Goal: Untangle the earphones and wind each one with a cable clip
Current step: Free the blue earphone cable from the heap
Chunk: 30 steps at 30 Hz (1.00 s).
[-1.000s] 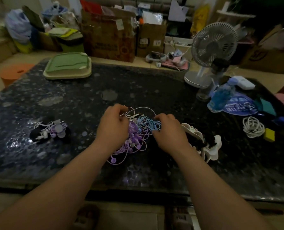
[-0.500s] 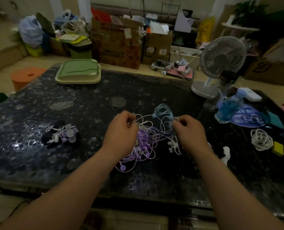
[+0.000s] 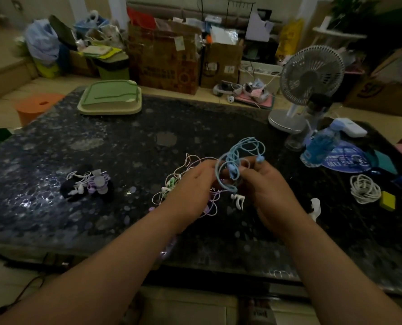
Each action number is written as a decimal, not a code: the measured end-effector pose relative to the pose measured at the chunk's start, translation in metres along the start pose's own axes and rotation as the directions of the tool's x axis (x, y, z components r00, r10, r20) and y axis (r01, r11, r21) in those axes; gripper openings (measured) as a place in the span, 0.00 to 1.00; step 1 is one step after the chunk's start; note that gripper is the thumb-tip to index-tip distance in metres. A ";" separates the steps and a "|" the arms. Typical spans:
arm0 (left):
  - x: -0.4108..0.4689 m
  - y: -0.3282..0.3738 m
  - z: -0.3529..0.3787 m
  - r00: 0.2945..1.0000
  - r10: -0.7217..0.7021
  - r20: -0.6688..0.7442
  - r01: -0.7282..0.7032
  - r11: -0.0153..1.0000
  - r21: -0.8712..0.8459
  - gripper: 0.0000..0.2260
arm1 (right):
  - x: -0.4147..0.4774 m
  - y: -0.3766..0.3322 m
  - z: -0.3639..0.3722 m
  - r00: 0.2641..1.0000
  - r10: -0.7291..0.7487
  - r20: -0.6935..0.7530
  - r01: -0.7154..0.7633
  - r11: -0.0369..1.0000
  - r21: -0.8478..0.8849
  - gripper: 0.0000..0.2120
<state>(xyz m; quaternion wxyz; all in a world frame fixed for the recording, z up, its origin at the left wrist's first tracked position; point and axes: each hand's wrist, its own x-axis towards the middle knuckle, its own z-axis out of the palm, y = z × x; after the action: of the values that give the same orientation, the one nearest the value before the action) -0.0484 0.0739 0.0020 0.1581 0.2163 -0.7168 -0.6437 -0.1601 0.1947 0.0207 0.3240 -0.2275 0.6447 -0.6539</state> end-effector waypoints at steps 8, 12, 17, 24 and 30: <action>-0.006 -0.002 0.005 0.996 -0.089 0.013 0.090 0.990 -0.113 0.08 | -0.028 -0.002 0.001 0.990 0.058 0.130 -0.027 0.973 -0.231 0.10; -0.006 0.003 -0.003 0.978 -0.209 0.020 0.193 0.853 -0.485 0.10 | -0.025 -0.007 -0.006 0.970 0.210 -0.124 -0.206 0.977 0.047 0.11; -0.005 0.007 -0.011 0.977 -0.213 -0.011 0.176 0.831 -0.528 0.08 | -0.023 -0.004 -0.017 0.945 0.312 -0.098 -0.324 0.935 -0.148 0.24; 0.001 -0.001 -0.028 0.964 -0.245 -0.108 0.167 0.866 -0.471 0.08 | -0.031 -0.008 -0.021 0.915 0.373 0.153 -0.306 0.889 -0.339 0.38; 0.000 0.001 -0.037 0.953 -0.272 -0.132 0.147 0.800 -0.581 0.13 | -0.036 -0.014 -0.024 0.948 0.264 0.180 -0.233 0.956 -0.175 0.24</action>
<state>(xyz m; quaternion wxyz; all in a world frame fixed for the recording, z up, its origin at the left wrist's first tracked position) -0.0300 0.0419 0.0076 0.2169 0.3044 -0.4448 -0.8139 -0.1538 0.2365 0.0371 0.4494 -0.2331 0.6799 -0.5304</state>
